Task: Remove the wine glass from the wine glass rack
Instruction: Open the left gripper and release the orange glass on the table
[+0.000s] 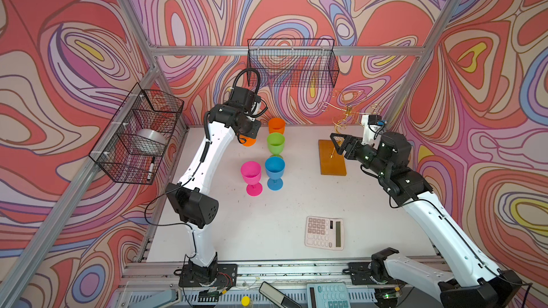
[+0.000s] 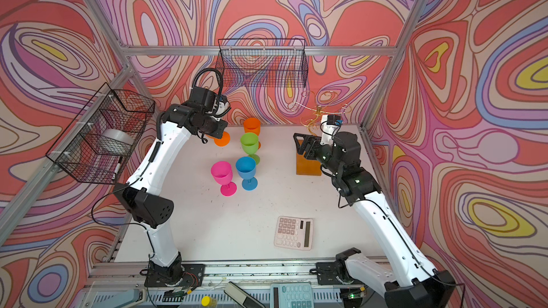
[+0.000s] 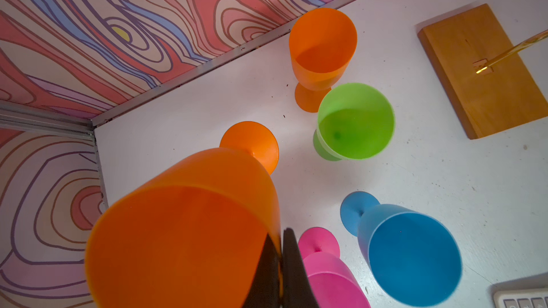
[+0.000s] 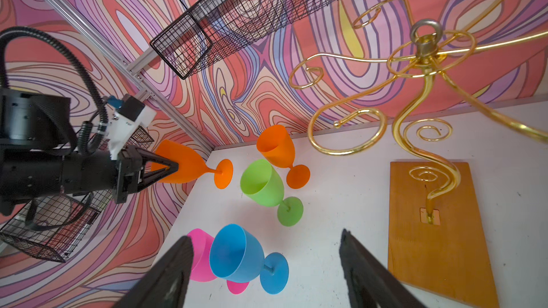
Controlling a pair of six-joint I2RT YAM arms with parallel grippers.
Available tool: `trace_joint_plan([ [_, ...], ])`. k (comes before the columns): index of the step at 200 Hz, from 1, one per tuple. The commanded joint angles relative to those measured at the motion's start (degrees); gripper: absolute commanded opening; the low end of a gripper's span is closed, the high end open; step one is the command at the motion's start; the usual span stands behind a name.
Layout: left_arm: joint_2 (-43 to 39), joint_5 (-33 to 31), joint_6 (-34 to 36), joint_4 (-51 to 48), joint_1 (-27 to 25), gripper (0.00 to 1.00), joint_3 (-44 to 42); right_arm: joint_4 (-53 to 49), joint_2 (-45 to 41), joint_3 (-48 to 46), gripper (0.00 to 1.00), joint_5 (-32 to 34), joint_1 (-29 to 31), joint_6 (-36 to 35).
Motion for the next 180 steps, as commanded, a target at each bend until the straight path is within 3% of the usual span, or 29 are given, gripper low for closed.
trace_joint_plan([
  [1,3.7,-1.3,-0.8,-5.0,0.4,0.0,3.1,-1.1,0.3,1.3,0.82,0.6,0.8,-2.0],
  [97,13.4,1.6,-3.4,-1.5,0.4,0.0,0.8,-3.0,-0.6,-0.2,0.82,2.9,1.4,-3.5],
  [180,14.0,2.4,-3.9,-1.1,0.4,0.0,-2.3,-4.5,-1.9,-0.7,0.83,6.7,1.3,-4.9],
])
